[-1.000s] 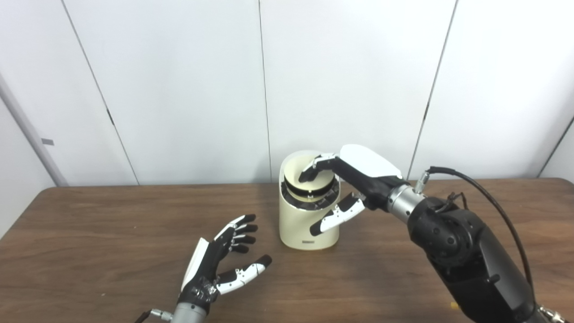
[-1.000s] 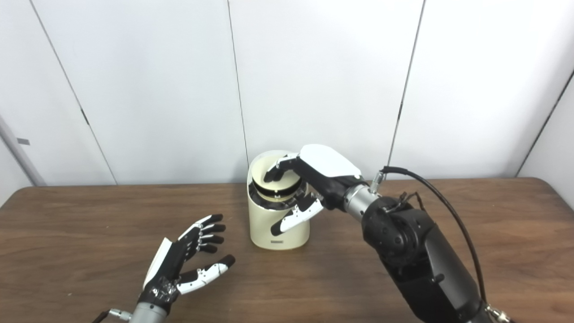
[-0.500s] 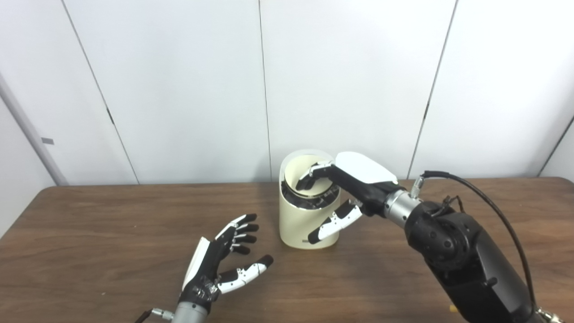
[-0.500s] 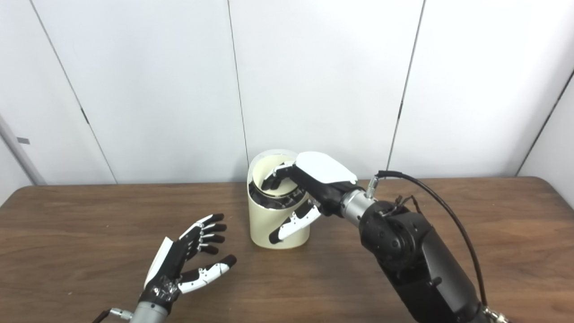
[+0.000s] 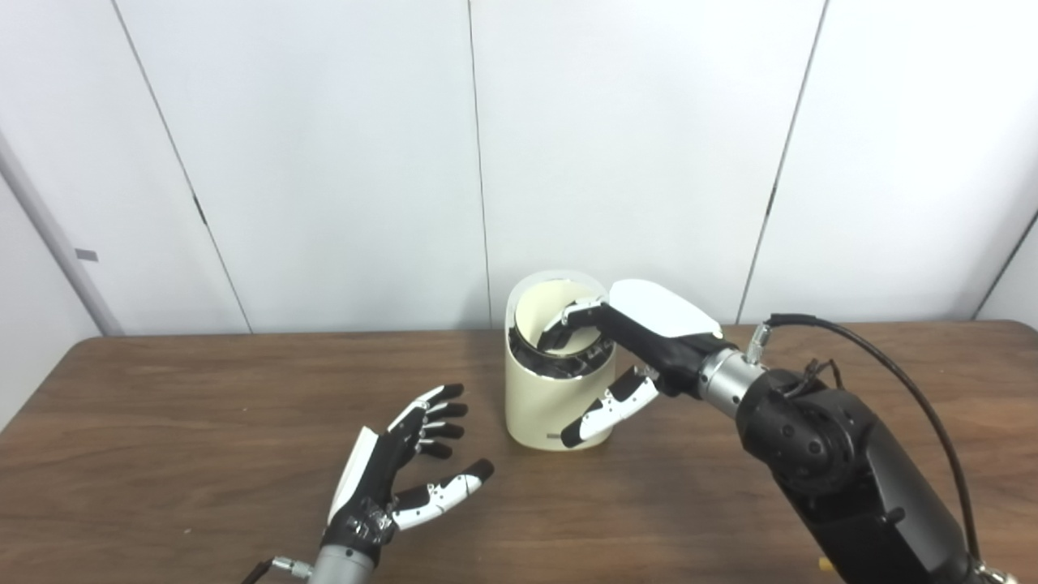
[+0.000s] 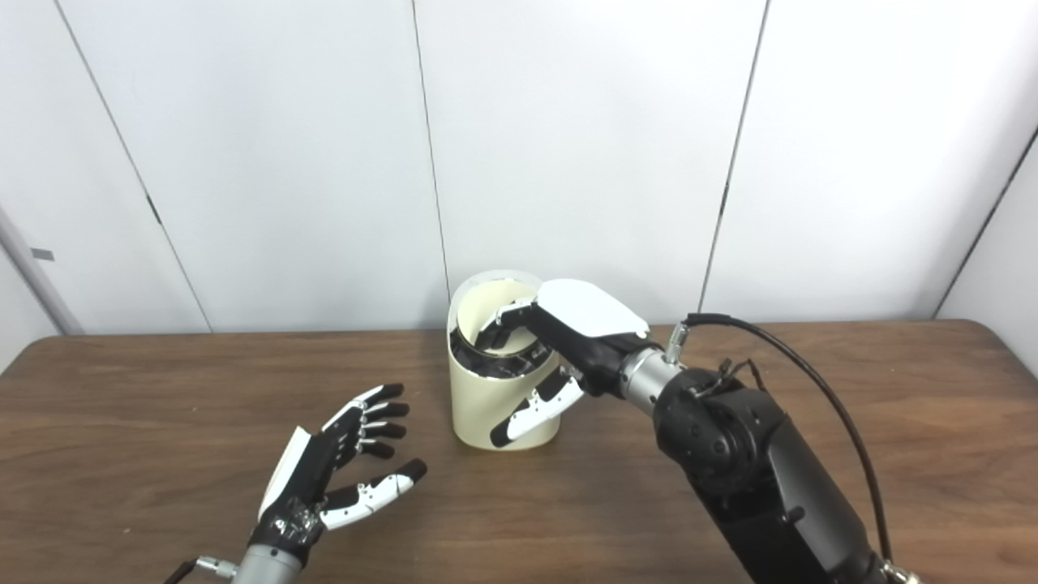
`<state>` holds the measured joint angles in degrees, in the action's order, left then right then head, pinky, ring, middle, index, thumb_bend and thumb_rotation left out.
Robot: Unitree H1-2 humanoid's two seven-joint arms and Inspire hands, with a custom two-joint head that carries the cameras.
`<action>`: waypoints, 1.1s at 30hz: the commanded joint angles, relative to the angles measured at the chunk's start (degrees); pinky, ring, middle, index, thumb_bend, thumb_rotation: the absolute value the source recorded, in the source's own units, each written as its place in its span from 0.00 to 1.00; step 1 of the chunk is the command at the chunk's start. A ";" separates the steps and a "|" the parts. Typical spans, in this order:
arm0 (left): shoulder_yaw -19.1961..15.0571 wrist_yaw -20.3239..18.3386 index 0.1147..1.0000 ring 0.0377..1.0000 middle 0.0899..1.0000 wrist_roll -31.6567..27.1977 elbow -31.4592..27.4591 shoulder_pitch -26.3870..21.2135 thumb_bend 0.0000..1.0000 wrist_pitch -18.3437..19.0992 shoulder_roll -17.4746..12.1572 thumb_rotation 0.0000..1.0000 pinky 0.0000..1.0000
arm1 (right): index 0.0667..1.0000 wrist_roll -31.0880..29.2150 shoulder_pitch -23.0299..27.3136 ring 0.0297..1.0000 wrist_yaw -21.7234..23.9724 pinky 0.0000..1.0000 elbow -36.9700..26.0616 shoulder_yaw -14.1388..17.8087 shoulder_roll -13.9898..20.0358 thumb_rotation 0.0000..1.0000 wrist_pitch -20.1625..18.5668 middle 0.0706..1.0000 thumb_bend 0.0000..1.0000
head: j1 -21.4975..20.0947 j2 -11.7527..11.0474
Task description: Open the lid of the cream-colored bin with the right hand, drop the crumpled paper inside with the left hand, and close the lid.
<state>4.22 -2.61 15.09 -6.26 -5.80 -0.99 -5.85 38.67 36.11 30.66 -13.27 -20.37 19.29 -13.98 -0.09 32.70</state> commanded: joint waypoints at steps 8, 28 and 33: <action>-0.25 -0.08 0.85 0.74 0.78 -0.61 -2.95 -0.62 0.70 -0.14 -0.30 0.26 0.66 | 0.66 0.70 -0.12 0.87 -1.35 0.88 -0.42 1.02 0.80 0.36 0.88 0.69 0.93 | -0.03 0.97; -0.21 -0.63 0.85 0.73 0.78 -0.98 -3.98 -0.65 0.69 1.03 -0.78 0.26 0.65 | 0.68 0.66 -2.38 0.85 -1.89 0.92 4.30 -0.21 -0.49 0.39 -0.78 0.71 0.93 | 0.23 1.94; -0.22 -0.60 0.85 0.72 0.77 -1.16 -4.01 -0.78 0.70 0.75 -0.86 0.26 0.64 | 0.70 1.07 -2.50 0.90 -1.75 0.96 6.00 -0.91 -0.72 0.43 -1.86 0.73 0.94 | 0.29 2.06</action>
<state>4.14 -3.18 14.59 -8.11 -5.04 0.93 -6.29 38.61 33.81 26.94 -10.03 -20.59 18.15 -13.41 0.18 34.72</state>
